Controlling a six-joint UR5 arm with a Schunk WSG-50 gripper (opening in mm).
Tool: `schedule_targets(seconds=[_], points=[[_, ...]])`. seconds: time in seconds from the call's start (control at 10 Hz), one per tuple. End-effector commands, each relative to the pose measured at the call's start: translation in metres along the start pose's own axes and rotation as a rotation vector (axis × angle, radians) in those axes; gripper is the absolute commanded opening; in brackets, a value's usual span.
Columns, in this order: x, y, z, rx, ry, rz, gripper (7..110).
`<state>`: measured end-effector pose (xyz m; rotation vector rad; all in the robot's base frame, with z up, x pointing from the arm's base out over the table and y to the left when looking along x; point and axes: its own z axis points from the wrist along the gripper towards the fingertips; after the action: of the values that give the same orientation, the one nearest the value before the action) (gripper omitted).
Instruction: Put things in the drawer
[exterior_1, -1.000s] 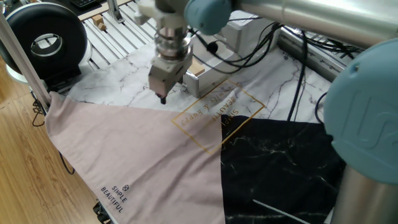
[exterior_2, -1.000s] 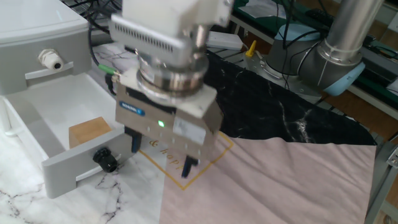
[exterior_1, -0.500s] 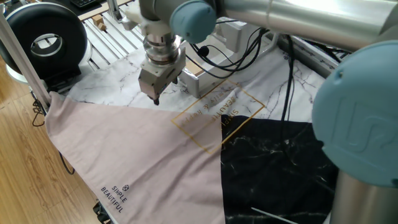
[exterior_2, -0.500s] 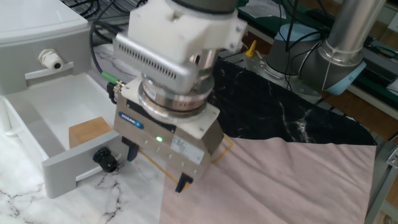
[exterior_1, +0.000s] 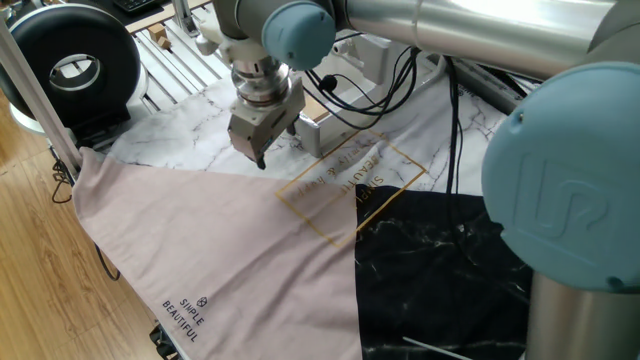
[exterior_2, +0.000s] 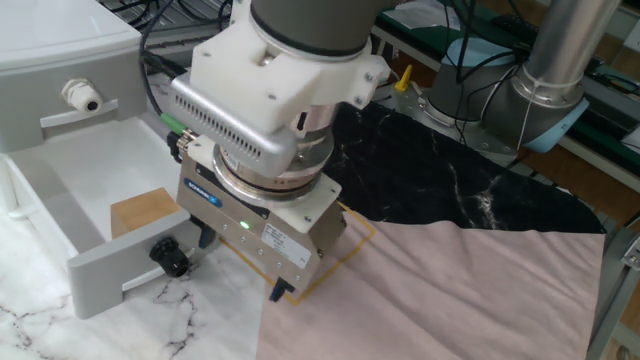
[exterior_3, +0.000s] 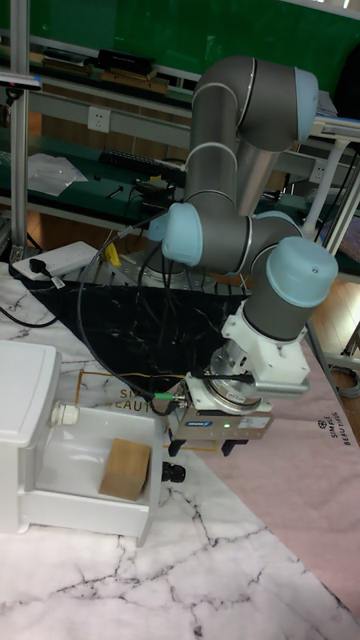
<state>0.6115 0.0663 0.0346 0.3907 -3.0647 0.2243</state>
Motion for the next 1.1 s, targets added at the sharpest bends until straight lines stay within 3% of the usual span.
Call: schedule_targets(seconds=[0.0, 0.2, 0.5, 0.8, 1.0], points=[[0.003, -0.026, -0.004, 0.083, 0.011, -0.029, 88], [0.001, -0.025, -0.013, 0.077, -0.002, -0.033, 88], [-0.009, -0.043, -0.015, 0.153, -0.039, -0.067, 88], [-0.008, -0.06, -0.019, 0.212, -0.03, -0.085, 88], [-0.007, -0.063, -0.019, 0.216, -0.026, -0.087, 88]])
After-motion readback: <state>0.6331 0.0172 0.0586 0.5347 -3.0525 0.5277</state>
